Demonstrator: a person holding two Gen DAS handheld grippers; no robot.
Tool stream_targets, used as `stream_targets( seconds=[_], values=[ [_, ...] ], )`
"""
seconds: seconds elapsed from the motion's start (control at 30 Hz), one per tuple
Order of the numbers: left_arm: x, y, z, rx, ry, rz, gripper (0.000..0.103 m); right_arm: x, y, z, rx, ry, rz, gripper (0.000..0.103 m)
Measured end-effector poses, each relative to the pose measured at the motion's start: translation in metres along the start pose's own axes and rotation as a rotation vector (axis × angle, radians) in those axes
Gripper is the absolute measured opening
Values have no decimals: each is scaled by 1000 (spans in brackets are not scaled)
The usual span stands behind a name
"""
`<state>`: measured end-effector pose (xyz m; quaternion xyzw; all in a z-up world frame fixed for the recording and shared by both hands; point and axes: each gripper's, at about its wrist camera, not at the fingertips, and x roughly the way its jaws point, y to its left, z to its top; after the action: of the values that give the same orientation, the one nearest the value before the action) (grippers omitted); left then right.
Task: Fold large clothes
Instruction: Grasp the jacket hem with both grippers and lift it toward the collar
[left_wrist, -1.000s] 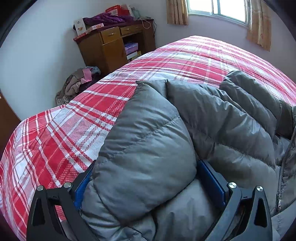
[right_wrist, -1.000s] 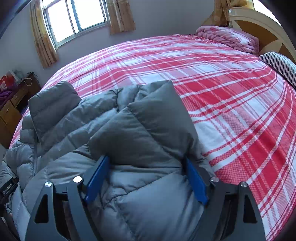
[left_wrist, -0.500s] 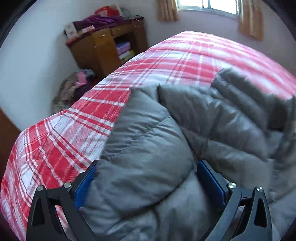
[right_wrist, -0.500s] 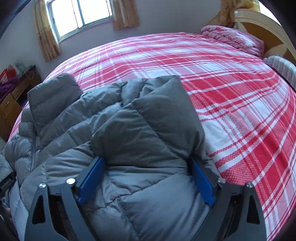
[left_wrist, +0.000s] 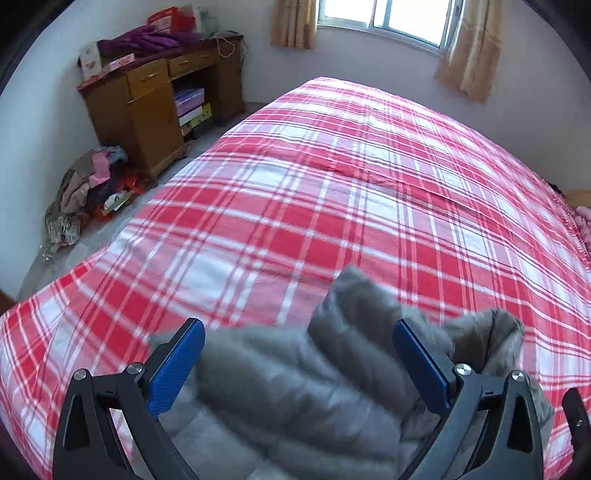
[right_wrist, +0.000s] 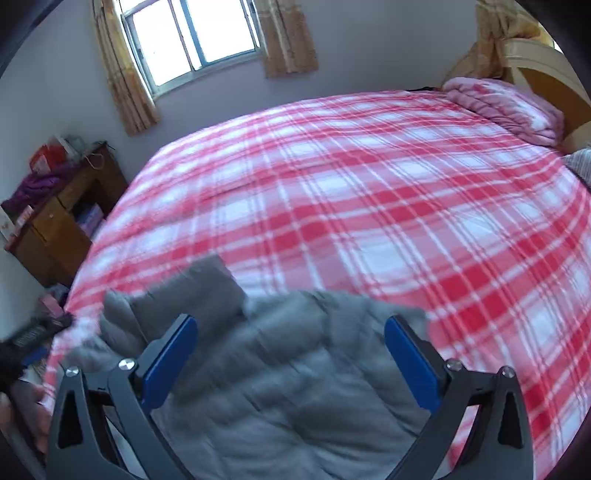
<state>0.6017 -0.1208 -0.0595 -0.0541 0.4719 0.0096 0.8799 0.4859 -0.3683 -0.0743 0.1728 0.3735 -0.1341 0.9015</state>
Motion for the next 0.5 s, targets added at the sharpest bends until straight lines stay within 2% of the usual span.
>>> stream_targets(
  seconds=[0.13,0.3,0.37,0.43,0.47,0.5],
  values=[
    [21,-15,18,6,20,-61,102,26,23,19,-2,33,44,103],
    [49,-31,21,85,22,-25,102,58,43,35,-6,52,52,103],
    [54,-33,14,119,27,-53,84,71,49,34,-24,85,64,102],
    [57,-34,8,144,69,-127,36,79,52,29,-60,111,71,92],
    [56,-34,5,151,86,-164,27,82,53,27,-79,126,78,78],
    [50,-34,1,162,71,-170,15,84,53,24,-96,143,93,55]
  ],
)
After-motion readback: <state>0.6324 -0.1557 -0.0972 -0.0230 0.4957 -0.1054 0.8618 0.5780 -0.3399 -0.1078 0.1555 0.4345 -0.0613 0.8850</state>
